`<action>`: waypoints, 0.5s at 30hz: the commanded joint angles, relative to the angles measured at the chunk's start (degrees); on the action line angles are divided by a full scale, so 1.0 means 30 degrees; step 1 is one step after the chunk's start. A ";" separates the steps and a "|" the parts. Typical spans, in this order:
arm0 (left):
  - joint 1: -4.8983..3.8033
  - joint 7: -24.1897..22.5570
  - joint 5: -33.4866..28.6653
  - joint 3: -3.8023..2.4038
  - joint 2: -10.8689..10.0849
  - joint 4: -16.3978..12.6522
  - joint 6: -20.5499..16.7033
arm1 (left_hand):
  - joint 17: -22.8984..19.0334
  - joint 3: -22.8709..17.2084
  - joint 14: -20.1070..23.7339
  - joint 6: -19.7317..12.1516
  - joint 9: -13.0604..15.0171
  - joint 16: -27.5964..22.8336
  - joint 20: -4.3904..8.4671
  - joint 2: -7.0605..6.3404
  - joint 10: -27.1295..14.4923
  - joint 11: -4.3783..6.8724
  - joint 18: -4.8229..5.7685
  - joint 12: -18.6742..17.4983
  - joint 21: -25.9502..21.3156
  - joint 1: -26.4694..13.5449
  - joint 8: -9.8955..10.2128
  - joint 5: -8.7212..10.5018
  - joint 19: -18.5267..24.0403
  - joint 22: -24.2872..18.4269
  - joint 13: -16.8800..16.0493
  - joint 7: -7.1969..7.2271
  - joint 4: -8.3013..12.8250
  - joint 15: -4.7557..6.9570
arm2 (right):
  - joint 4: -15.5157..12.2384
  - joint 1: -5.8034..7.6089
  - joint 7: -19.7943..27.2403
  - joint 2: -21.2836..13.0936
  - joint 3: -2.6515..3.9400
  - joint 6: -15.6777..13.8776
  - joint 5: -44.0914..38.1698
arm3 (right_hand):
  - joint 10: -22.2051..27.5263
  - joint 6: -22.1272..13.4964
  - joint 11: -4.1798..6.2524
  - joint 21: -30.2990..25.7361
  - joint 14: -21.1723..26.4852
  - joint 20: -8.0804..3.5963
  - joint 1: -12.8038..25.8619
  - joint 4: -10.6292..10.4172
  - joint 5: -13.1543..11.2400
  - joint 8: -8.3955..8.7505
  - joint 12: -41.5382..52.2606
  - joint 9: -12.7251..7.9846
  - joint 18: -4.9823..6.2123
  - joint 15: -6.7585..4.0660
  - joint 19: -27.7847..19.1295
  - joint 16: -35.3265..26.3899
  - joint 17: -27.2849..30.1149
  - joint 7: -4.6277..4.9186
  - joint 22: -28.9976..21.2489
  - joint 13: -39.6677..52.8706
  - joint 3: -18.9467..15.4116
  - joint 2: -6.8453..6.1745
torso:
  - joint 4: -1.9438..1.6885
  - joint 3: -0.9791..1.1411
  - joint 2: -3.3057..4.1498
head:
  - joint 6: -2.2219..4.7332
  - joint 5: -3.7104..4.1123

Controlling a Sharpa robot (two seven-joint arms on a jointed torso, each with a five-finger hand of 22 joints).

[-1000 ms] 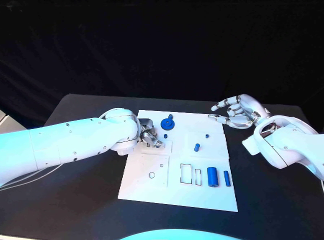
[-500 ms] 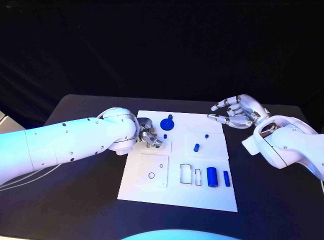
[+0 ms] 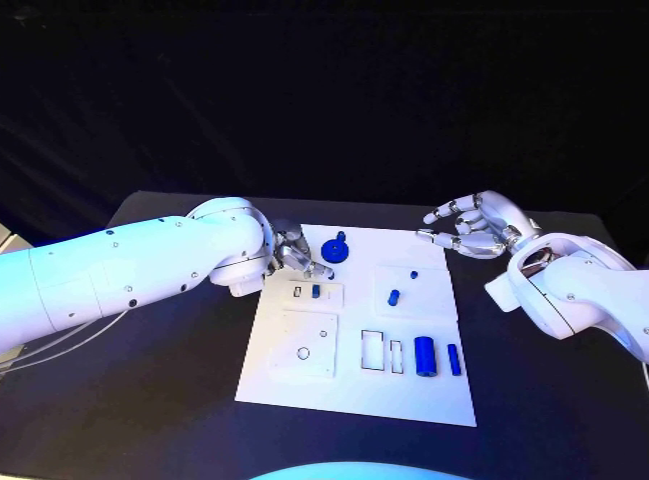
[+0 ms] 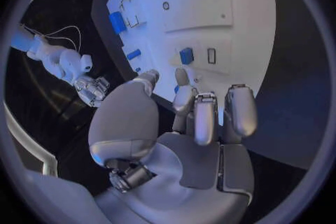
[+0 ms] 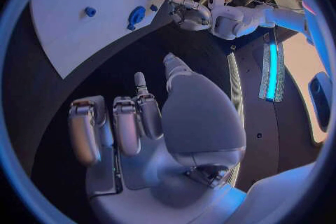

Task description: Assemble the parts on the task board

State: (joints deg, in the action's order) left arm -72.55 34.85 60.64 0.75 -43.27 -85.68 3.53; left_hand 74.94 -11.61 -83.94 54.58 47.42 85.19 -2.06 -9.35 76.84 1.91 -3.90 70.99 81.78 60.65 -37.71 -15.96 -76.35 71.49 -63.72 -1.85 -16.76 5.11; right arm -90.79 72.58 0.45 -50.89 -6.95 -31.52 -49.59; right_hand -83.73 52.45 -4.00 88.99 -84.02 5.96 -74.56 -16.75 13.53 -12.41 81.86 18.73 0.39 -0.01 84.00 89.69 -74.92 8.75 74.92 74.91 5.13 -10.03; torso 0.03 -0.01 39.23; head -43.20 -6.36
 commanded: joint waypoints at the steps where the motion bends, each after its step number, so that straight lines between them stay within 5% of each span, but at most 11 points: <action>1: -0.0416 -0.0027 -0.0483 -0.0120 -0.0105 0.0373 0.1085 | 0.1041 -0.0014 -0.1034 -0.0538 -0.0182 -0.0130 -0.0012 0.0086 -0.0841 -0.0146 -0.0176 -0.0954 -0.0244 0.0850 0.0424 -0.0202 0.0361 -0.0343 0.1195 -0.0184 0.0001 -0.0171 | 0.0035 -0.0020 0.0260 0.0008 0.0002 0.0031 -0.0013 | 0.0129 -0.0139 -0.0019 -0.0077 -0.1872 -0.0036 0.0196 0.0001 0.0120 -0.0117 -0.0063 -0.0020 -0.0023 -0.0034 0.1799 -0.0111 -0.4562 0.0002 0.4775 0.2782 -0.0137 -0.0064 | -0.0001 0.0007 0.0021 | 0.0020 -0.0012; 7: -0.0954 -0.0321 -0.0883 -0.0252 0.0053 0.1463 0.1455 | 0.0109 -0.0190 -0.0604 -0.2091 -0.1350 -0.0606 -0.0534 0.0191 -0.3534 -0.0970 -0.0462 -0.3791 -0.1072 0.1765 0.2046 -0.0252 0.1544 -0.1743 0.4762 -0.1141 -0.0019 -0.0872 | 0.0081 -0.0021 0.0279 -0.0001 0.0002 0.0036 0.0052 | 0.0143 -0.0141 -0.0016 -0.0087 -0.1867 -0.0037 0.0180 0.0017 0.0163 -0.0125 -0.0081 -0.0022 -0.0021 -0.0035 0.1794 -0.0121 -0.4542 0.0000 0.4770 0.2766 -0.0160 -0.0019 | -0.0017 0.0002 0.0046 | 0.0147 -0.0033; 15: -0.1170 -0.0649 -0.0799 -0.0288 0.1180 0.3797 0.1801 | 0.0057 -0.0187 -0.0570 -0.2294 -0.1740 -0.0621 -0.0692 0.0271 -0.3649 -0.1143 -0.0474 -0.3857 -0.1103 0.1801 0.2426 -0.0247 0.1545 -0.1747 0.4981 -0.1333 -0.0031 -0.1028 | 0.0086 -0.0020 0.0265 -0.0028 0.0002 0.0070 0.0074 | 0.0144 -0.0151 -0.0013 -0.0098 -0.1867 -0.0040 0.0096 0.0048 0.0299 -0.0139 -0.0084 -0.0030 -0.0018 -0.0040 0.1790 -0.0122 -0.4541 -0.0003 0.4764 0.2763 -0.0200 0.0058 | 0.0004 -0.0022 0.0084 | 0.0264 -0.0099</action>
State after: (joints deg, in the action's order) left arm -75.93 34.28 58.82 -0.08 -40.12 -75.00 6.88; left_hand 74.93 -12.03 -84.04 47.91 42.18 83.57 -3.79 -8.75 66.23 -1.34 -4.80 59.69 78.71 65.60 -30.63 -16.54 -71.95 66.32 -48.85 -5.82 -16.83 2.54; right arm -90.48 72.57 0.52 -50.95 -6.95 -31.52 -49.40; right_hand -83.73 52.45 -4.00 88.99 -84.02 5.96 -74.56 -16.59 14.20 -12.63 81.86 18.71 0.39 -0.01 84.00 89.69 -74.91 8.75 74.91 74.91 4.98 -10.03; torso -0.02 -0.04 39.43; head -42.48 -6.61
